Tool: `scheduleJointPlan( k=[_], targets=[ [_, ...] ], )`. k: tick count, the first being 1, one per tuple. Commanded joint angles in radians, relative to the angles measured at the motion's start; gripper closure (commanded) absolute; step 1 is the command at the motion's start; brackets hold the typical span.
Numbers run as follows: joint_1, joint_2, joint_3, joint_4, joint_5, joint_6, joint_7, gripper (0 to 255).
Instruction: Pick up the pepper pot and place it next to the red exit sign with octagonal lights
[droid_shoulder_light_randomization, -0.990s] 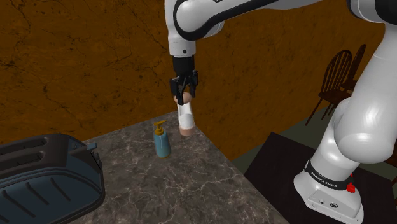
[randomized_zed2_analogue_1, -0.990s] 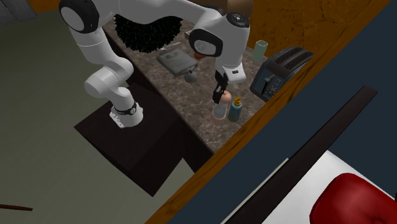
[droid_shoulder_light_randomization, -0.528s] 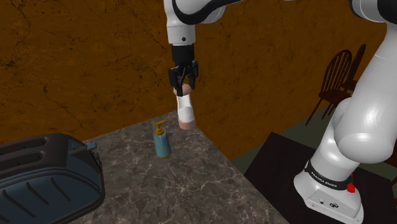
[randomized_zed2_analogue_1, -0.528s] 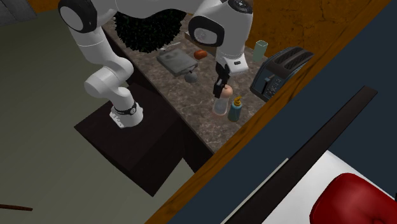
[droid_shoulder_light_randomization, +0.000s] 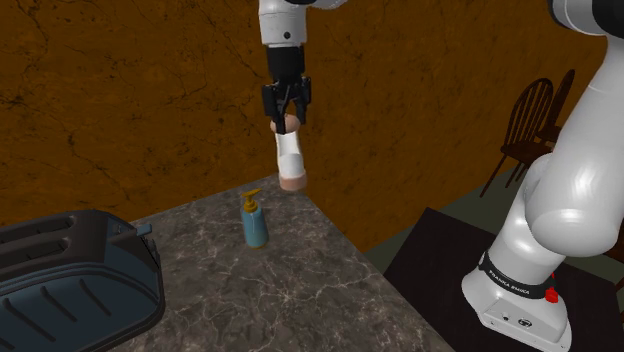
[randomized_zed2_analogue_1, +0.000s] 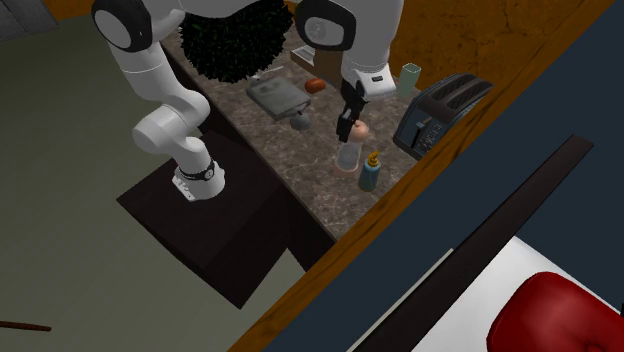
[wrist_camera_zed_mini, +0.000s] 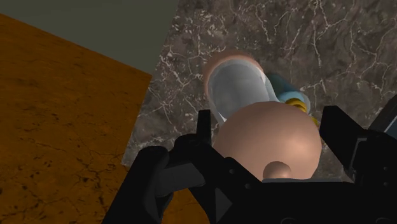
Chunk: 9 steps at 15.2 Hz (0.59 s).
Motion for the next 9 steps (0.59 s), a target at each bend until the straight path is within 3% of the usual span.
scheduleJointPlan(
  k=[1,9],
  targets=[
    [0.000,0.003,0.000,0.029,-0.001,-0.026,0.002,255],
    [0.001,0.025,0.001,0.164,-0.006,-0.139,0.014,255]
  ],
)
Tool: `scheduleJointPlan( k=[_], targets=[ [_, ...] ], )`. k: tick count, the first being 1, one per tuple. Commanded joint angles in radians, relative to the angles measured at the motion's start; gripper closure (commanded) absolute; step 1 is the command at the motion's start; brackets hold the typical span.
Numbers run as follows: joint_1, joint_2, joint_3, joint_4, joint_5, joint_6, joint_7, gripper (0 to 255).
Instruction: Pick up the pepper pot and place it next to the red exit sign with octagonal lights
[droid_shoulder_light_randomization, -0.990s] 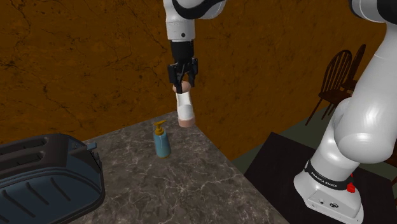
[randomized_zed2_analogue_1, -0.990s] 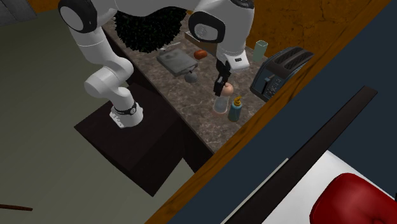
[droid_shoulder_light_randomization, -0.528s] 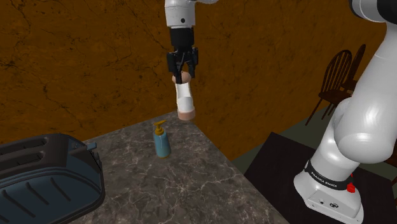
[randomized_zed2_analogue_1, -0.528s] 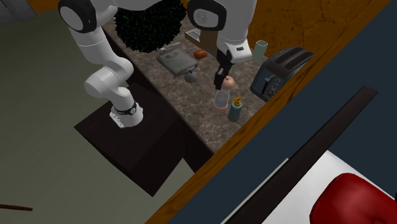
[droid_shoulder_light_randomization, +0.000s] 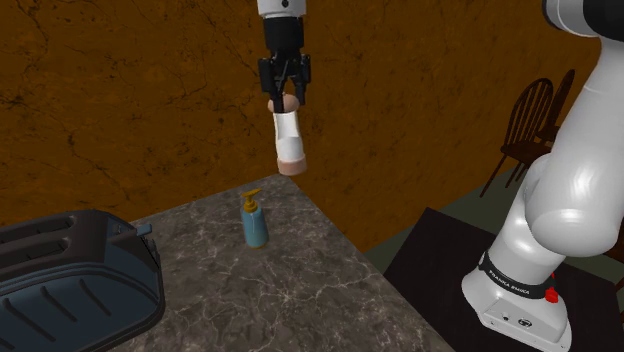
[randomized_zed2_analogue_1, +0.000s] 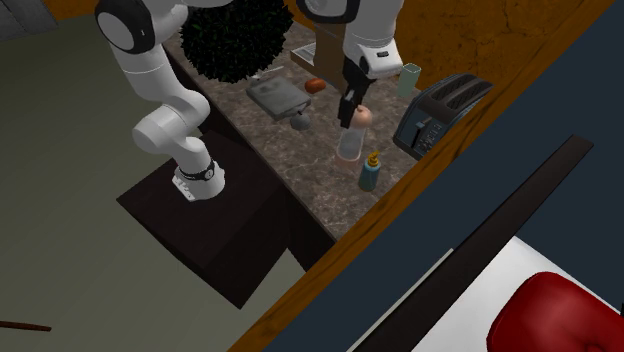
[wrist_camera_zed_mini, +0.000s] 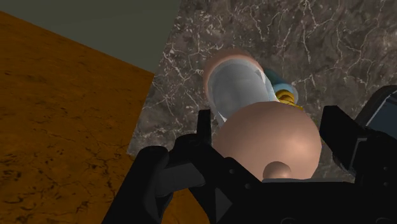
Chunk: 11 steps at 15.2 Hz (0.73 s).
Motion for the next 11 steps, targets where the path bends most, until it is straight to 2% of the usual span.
scheduleJointPlan(
  k=[1,8,11],
  targets=[
    [0.001,0.006,0.001,0.034,-0.001,-0.028,0.004,255],
    [0.004,0.041,0.003,0.168,-0.008,-0.127,0.017,255],
    [0.029,-0.027,0.028,0.085,0.011,-0.106,0.068,255]
  ],
)
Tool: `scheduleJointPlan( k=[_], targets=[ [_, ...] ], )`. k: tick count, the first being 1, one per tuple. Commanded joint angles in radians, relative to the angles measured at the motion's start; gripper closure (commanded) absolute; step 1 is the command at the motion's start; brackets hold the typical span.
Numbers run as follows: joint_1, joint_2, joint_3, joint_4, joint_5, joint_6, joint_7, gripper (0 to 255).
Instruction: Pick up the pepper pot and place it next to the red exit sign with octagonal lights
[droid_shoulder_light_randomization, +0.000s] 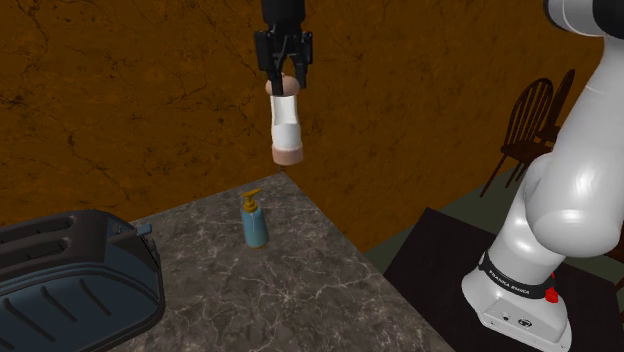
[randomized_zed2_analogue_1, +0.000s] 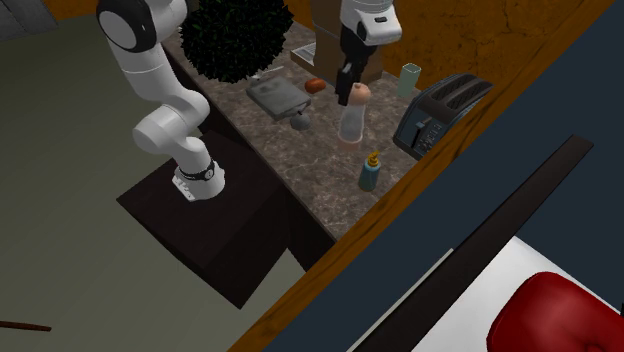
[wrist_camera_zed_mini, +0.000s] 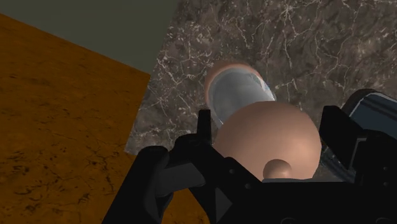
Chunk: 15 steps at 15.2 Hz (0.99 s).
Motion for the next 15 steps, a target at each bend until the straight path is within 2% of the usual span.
scheduleJointPlan(
  k=[1,8,15],
  targets=[
    [0.016,-0.038,0.016,-0.044,0.012,0.011,0.033,255],
    [0.079,-0.154,0.087,-0.169,0.060,0.040,0.164,255],
    [0.144,-0.222,0.174,-0.230,0.106,0.059,0.313,255]
  ],
)
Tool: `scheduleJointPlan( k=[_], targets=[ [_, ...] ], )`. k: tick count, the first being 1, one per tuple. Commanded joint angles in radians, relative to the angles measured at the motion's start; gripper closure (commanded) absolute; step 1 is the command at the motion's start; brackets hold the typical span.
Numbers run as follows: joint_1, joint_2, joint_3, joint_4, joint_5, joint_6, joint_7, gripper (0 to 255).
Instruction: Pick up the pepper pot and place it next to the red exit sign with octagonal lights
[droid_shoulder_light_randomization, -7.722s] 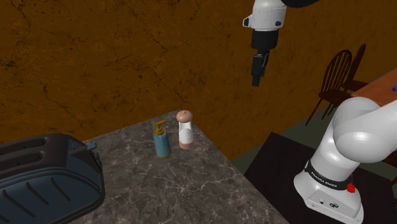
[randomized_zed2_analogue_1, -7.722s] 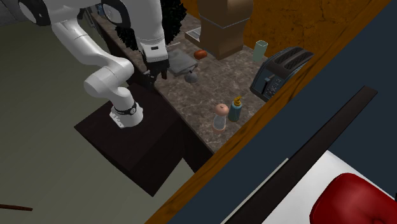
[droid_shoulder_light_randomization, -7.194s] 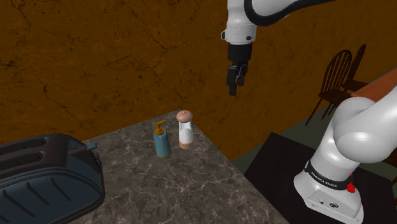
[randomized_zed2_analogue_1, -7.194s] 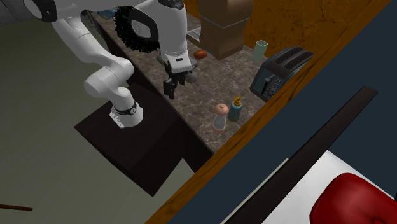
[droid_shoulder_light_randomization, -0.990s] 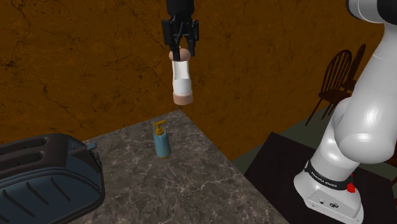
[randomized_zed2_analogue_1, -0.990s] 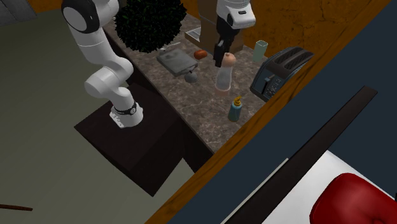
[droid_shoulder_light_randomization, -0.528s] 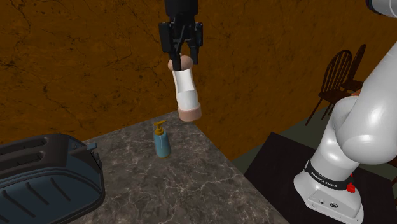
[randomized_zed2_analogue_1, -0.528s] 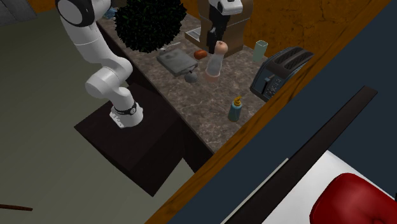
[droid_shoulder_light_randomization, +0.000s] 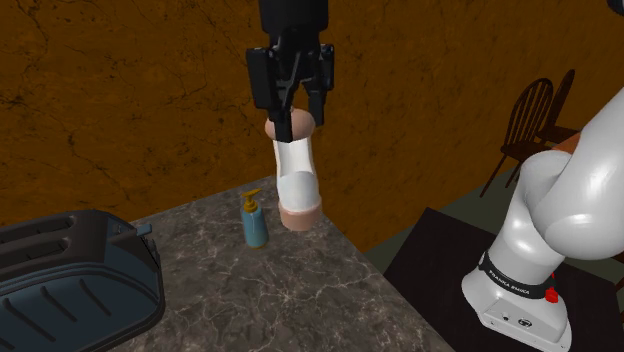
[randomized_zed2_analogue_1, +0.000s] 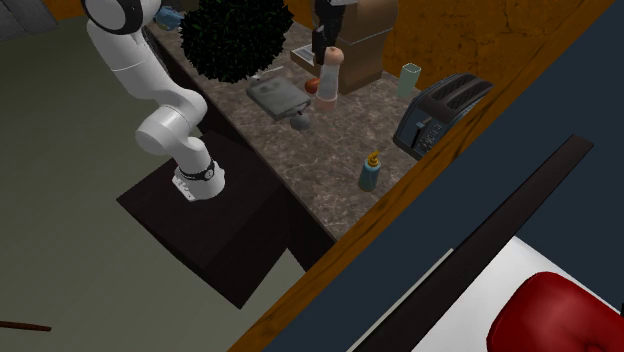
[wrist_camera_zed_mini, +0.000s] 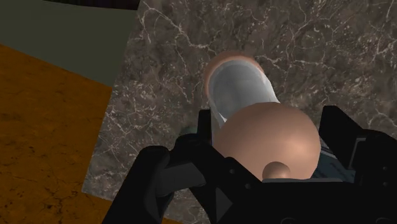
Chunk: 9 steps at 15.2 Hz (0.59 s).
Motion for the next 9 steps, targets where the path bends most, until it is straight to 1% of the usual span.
scheduleJointPlan(
  k=[1,9],
  targets=[
    [0.018,-0.008,0.028,0.001,0.010,-0.001,0.048,255],
    [0.089,-0.012,0.150,0.011,0.039,0.020,0.239,255]
  ],
)
